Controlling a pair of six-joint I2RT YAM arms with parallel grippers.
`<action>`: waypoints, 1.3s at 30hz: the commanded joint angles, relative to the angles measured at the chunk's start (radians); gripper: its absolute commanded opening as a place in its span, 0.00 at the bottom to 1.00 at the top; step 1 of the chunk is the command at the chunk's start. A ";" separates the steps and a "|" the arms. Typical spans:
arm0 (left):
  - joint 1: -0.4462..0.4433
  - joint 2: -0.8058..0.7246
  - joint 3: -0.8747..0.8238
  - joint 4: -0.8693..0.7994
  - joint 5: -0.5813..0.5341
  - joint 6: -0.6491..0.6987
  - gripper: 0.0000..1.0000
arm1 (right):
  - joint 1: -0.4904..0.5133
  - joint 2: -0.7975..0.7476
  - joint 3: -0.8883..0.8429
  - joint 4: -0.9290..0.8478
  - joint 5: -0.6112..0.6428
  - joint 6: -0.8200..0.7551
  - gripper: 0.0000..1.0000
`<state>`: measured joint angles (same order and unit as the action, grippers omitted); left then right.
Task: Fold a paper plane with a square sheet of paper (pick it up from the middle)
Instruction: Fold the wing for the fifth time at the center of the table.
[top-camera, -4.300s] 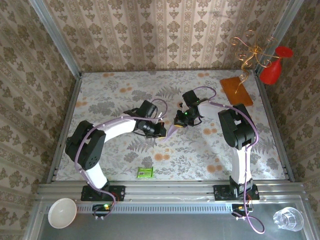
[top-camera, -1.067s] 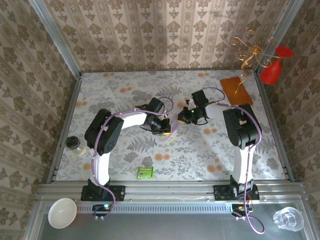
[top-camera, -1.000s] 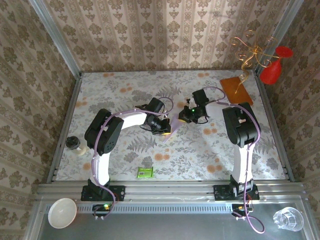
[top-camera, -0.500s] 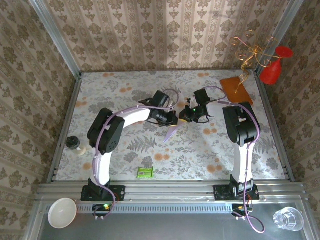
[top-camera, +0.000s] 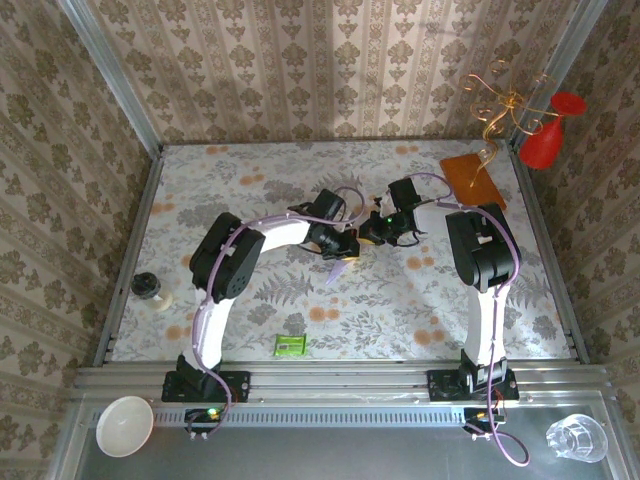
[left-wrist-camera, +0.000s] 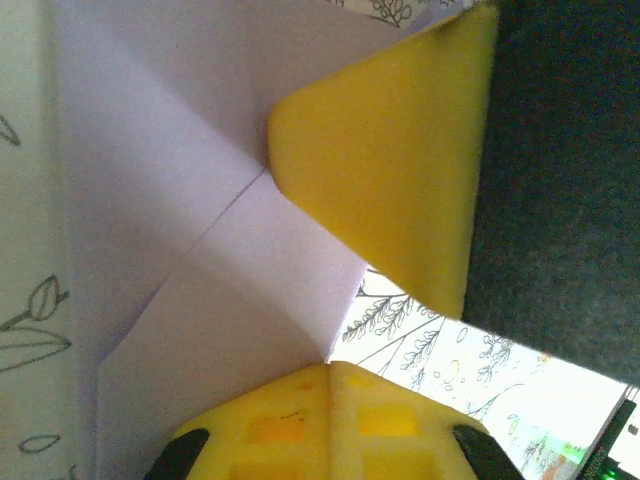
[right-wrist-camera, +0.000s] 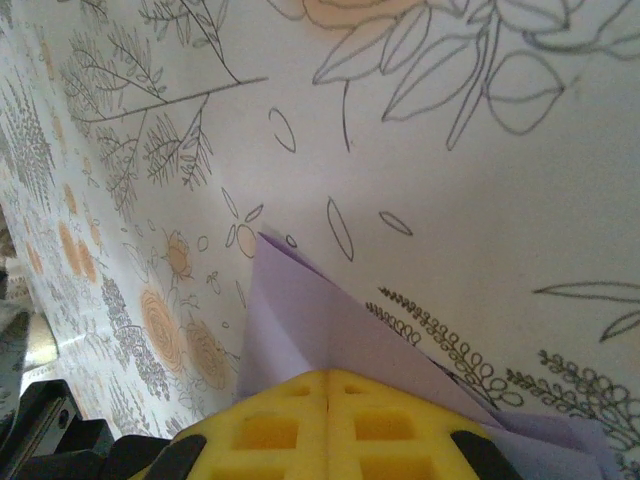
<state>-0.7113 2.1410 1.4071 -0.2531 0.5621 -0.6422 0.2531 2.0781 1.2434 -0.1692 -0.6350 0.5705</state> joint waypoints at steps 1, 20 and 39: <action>-0.003 -0.043 -0.106 -0.065 0.006 0.005 0.00 | -0.001 0.060 0.003 -0.121 0.062 -0.035 0.07; 0.033 -0.383 -0.532 0.067 -0.024 -0.089 0.10 | 0.000 0.080 0.074 -0.214 0.081 -0.063 0.08; 0.374 -0.860 -0.466 -0.213 -0.218 0.128 0.72 | 0.173 -0.314 0.118 -0.494 0.556 0.095 0.67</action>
<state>-0.3714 1.3426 0.8944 -0.3779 0.4095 -0.6109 0.3965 1.8080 1.3849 -0.5659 -0.2874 0.5762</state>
